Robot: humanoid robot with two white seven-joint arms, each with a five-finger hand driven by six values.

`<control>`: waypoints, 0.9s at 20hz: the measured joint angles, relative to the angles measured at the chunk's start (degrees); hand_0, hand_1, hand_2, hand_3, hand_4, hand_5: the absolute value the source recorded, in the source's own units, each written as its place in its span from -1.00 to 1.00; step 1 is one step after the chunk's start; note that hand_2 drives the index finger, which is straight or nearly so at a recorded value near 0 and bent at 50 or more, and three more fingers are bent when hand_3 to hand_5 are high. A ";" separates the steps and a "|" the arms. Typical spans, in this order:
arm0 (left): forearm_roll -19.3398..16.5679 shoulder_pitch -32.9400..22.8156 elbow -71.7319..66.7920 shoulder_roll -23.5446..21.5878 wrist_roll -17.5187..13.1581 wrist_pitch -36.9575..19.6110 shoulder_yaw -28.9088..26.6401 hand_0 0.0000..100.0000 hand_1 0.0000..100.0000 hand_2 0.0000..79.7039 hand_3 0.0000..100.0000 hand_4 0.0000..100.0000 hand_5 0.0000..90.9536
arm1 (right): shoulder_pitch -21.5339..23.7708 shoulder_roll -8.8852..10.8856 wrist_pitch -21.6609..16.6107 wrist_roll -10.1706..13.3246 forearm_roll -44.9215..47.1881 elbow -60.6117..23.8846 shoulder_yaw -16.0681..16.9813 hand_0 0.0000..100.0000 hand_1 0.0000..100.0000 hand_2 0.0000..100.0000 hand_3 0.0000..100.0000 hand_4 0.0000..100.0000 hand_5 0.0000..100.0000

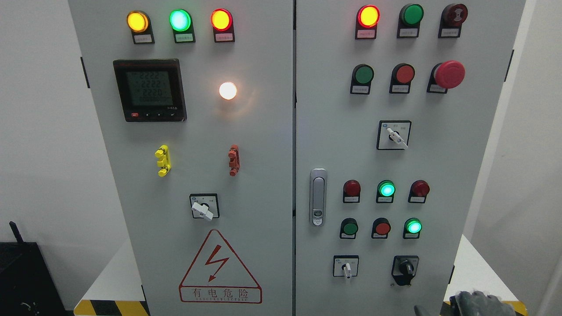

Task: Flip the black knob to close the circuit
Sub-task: 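Raise the right hand up toward the black rotary knob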

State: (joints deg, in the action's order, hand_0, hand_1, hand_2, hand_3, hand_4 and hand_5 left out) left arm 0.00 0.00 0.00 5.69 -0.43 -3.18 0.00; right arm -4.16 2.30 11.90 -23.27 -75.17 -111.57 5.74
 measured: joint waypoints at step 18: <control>0.00 0.00 0.00 0.00 0.00 0.00 0.00 -1.00 -1.00 -1.00 -0.90 -0.95 -1.00 | -3.79 -0.08 3.37 1.26 -0.22 6.06 -4.35 -1.00 -1.00 0.79 1.00 0.67 0.76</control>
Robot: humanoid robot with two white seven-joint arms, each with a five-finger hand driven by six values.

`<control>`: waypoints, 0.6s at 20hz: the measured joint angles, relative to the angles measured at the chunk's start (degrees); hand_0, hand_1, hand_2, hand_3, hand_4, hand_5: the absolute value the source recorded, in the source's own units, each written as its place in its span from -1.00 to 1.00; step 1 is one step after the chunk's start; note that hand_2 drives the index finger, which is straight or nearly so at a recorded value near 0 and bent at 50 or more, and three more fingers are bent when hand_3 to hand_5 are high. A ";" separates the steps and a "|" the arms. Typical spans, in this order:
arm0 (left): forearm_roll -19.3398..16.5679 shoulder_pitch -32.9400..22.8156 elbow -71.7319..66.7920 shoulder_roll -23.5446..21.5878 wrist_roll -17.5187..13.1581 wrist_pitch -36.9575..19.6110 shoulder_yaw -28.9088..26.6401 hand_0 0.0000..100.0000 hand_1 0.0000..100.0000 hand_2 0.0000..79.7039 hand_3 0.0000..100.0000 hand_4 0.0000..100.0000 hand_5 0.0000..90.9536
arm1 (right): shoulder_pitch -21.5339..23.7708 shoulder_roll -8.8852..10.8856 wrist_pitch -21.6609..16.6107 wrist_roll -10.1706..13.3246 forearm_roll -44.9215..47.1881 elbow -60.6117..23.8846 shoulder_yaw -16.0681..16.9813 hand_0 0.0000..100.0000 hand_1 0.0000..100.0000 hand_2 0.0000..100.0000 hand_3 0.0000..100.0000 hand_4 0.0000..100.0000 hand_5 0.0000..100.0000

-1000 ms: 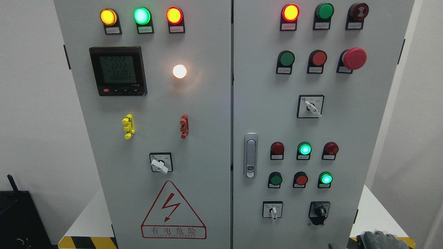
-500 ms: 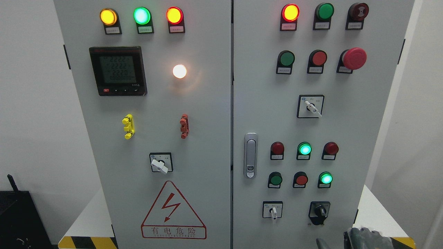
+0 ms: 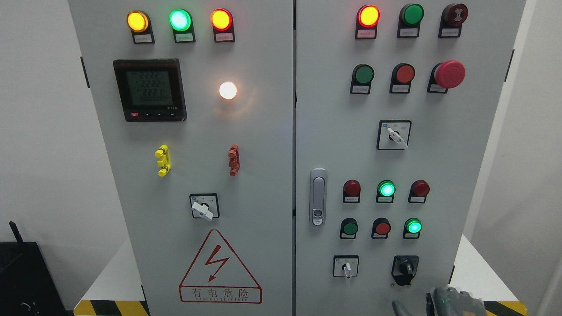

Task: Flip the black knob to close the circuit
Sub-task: 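Raise the right hand up toward the black rotary knob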

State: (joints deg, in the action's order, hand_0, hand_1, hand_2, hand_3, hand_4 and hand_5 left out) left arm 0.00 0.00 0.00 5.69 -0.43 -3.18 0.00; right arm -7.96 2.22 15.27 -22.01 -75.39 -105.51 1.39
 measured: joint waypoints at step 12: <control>0.00 0.00 0.00 0.00 0.00 0.00 0.00 -1.00 -1.00 -1.00 -0.90 -0.95 -1.00 | -2.72 0.07 0.08 0.83 0.19 2.97 1.00 -1.00 -1.00 0.79 1.00 0.67 0.76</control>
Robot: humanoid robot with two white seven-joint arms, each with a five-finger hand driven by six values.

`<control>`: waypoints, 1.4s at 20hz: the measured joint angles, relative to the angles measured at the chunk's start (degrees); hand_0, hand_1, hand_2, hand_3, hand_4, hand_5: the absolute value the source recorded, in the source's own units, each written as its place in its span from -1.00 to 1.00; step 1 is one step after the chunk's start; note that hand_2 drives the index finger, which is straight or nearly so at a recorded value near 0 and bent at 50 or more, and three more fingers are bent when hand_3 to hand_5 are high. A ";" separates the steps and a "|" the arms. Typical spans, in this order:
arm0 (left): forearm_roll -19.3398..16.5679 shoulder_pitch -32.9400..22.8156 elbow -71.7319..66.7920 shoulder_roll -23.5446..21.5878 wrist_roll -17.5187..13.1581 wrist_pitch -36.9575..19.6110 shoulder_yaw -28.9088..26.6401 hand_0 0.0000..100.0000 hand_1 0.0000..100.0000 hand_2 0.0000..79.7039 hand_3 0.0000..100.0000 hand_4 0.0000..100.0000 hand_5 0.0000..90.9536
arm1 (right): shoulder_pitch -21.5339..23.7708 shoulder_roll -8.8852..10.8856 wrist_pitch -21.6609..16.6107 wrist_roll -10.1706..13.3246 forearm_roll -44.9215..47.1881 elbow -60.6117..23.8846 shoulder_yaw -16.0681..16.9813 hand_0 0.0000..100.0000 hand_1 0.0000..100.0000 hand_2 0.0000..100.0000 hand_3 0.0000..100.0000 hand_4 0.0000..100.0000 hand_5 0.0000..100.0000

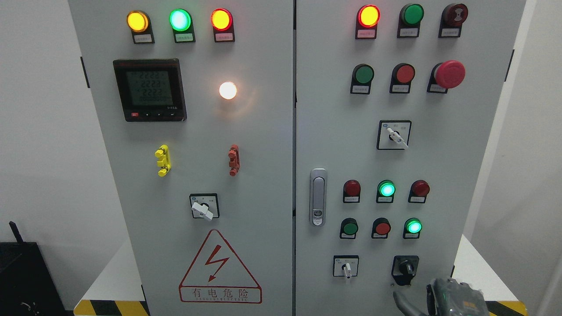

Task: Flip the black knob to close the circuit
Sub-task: 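Raise the right hand up toward the black rotary knob, then grip the black knob with the right hand and twist it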

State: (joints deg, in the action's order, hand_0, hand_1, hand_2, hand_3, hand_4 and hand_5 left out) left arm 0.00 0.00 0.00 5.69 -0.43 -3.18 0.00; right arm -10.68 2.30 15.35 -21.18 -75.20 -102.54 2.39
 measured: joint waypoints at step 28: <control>0.00 0.00 0.00 0.00 0.00 0.00 0.00 -1.00 -1.00 -1.00 -0.90 -0.95 -1.00 | -3.25 -0.14 3.44 0.86 -0.13 4.40 -0.12 -1.00 -1.00 0.80 1.00 0.69 0.78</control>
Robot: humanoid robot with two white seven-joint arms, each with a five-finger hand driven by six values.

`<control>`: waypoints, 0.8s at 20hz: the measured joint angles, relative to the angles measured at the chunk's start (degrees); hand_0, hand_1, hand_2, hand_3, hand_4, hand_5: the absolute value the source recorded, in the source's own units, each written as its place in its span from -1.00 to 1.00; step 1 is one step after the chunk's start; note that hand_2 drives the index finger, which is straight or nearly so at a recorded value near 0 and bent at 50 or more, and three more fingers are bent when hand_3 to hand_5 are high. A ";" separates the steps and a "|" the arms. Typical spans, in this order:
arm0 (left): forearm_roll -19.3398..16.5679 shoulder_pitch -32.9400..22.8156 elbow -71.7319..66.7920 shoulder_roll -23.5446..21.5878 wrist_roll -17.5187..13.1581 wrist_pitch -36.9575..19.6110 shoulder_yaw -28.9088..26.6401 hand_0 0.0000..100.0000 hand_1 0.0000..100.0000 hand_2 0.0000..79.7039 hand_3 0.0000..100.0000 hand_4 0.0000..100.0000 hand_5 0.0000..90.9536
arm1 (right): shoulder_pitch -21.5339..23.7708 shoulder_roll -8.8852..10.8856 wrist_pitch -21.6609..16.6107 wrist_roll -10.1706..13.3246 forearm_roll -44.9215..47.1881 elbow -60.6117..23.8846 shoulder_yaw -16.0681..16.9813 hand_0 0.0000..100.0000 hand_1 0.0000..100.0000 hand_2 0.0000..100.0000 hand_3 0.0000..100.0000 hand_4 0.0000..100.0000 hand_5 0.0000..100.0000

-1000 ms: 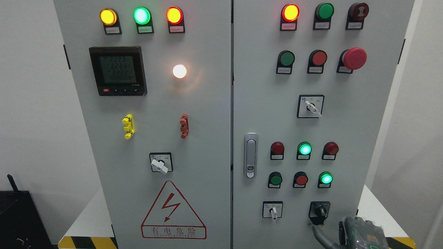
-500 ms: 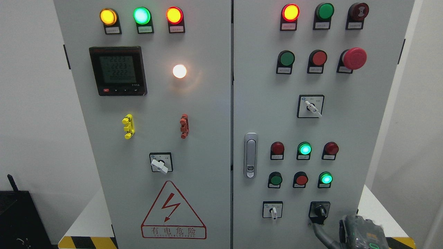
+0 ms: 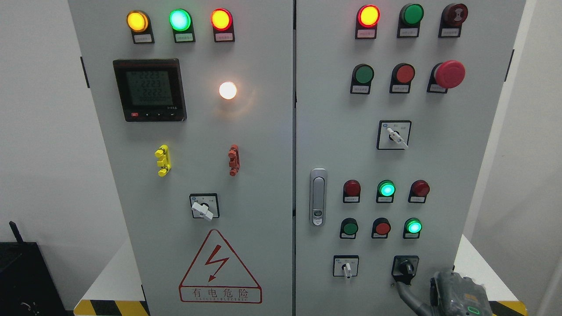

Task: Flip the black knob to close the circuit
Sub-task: 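Grip the black knob with the right hand and twist it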

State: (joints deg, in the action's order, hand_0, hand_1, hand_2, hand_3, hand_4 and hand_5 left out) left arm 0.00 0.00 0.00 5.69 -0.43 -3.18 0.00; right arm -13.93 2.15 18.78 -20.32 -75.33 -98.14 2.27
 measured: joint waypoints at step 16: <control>0.00 0.00 0.00 0.00 0.00 0.00 0.00 -1.00 -1.00 -1.00 -0.90 -0.95 -1.00 | -1.71 -1.19 1.50 0.05 0.41 1.24 0.38 -1.00 -1.00 0.80 1.00 0.70 0.82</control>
State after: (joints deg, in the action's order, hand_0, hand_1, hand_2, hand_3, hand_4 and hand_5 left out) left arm 0.00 0.00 0.00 5.69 -0.43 -3.18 0.00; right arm -15.64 0.96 20.28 -20.28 -74.91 -96.89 2.65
